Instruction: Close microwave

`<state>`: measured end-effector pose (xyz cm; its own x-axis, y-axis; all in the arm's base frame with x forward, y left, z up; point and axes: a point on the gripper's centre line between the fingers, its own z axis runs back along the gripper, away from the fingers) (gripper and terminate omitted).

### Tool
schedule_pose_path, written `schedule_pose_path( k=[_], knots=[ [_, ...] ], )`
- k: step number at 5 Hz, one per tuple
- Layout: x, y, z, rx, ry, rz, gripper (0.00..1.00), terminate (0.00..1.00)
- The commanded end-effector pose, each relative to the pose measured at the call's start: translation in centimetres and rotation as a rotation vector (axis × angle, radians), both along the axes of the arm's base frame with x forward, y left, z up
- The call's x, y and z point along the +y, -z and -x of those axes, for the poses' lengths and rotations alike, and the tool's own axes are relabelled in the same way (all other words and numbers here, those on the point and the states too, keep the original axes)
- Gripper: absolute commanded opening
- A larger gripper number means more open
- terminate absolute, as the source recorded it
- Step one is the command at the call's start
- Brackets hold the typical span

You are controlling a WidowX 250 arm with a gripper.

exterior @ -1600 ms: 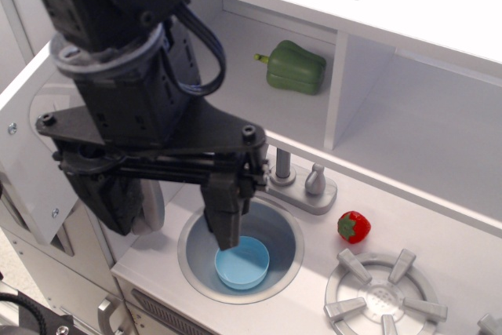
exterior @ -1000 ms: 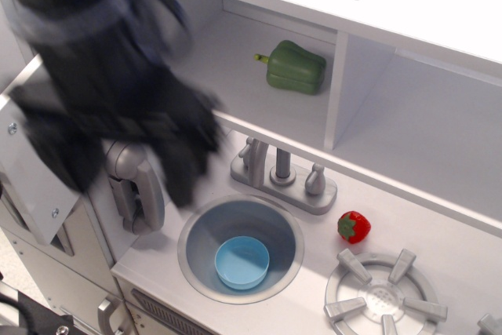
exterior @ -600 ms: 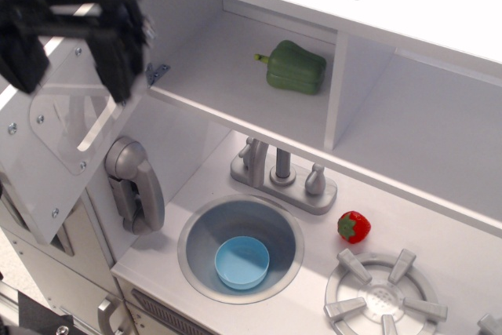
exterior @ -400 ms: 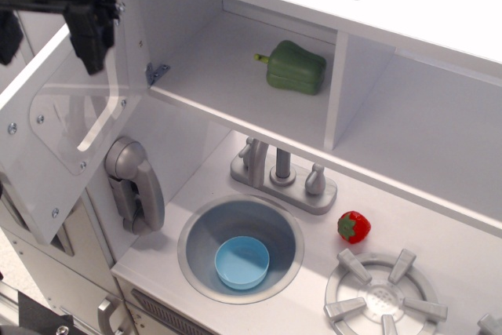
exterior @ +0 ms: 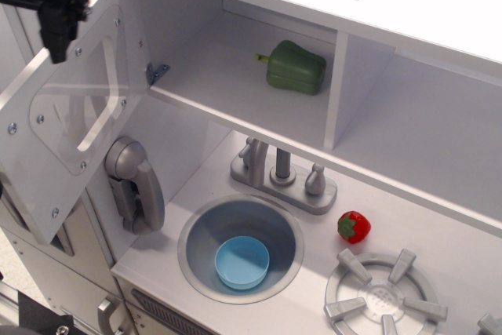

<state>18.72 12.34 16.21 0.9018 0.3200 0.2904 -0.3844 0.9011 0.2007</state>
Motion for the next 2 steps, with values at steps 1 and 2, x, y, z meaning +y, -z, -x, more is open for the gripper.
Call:
schedule_pose_path(
  k=[1, 2],
  knots=[
    [0.62, 1.45, -0.49, 0.065, 0.062, 0.093, 1.00, 0.00],
    [0.17, 2.12, -1.33, 0.036, 0.093, 0.207, 1.00, 0.00]
  ],
)
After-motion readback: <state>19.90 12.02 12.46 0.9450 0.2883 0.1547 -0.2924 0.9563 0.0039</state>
